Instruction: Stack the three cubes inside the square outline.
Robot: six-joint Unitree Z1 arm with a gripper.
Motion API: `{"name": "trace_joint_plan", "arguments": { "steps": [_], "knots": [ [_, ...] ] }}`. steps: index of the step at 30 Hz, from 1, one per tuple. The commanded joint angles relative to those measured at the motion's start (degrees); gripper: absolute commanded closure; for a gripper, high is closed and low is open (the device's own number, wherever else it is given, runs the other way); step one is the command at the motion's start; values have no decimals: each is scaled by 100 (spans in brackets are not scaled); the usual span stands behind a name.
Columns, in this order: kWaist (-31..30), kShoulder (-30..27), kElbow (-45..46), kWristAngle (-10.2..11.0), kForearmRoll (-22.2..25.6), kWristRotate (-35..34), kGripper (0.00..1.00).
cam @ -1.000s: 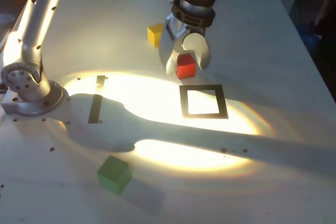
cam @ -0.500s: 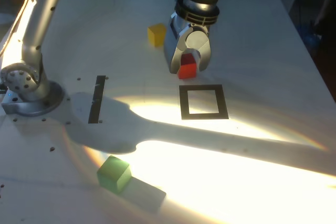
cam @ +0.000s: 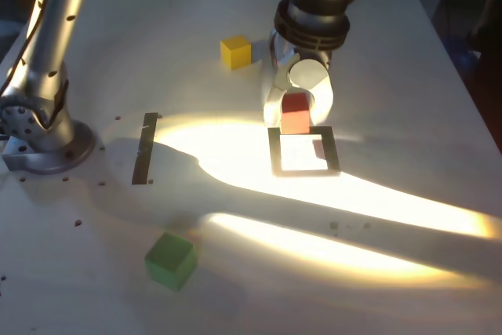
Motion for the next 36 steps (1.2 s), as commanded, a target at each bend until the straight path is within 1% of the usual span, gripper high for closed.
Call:
{"name": "trace_joint_plan", "arguments": {
  "steps": [1, 5, 9, 14, 16, 18, 20, 21, 22, 24, 25, 30, 33, 36],
  "knots": [
    [-129, 74, -43, -40, 32, -43, 72],
    [-273, 235, -90, -84, 15, -58, 72],
    [-291, 379, -94, -71, -20, -18, 72],
    [-291, 546, -151, -21, -63, 70, 66],
    [-291, 585, -173, -11, -69, 91, 61],
    [-291, 607, -189, -12, -71, 102, 53],
    [-291, 622, -202, -23, -71, 116, 40],
    [-291, 629, -207, -31, -71, 126, 31],
    [-291, 633, -211, -35, -69, 134, 25],
    [-291, 630, -217, -33, -52, 142, 15],
    [-291, 618, -217, -25, -37, 142, 11],
    [-268, 425, -223, 9, 138, 133, 4],
    [-183, 162, -225, 14, 289, 140, 3],
    [79, -187, -202, 51, 449, 204, 2]
  ]
}}
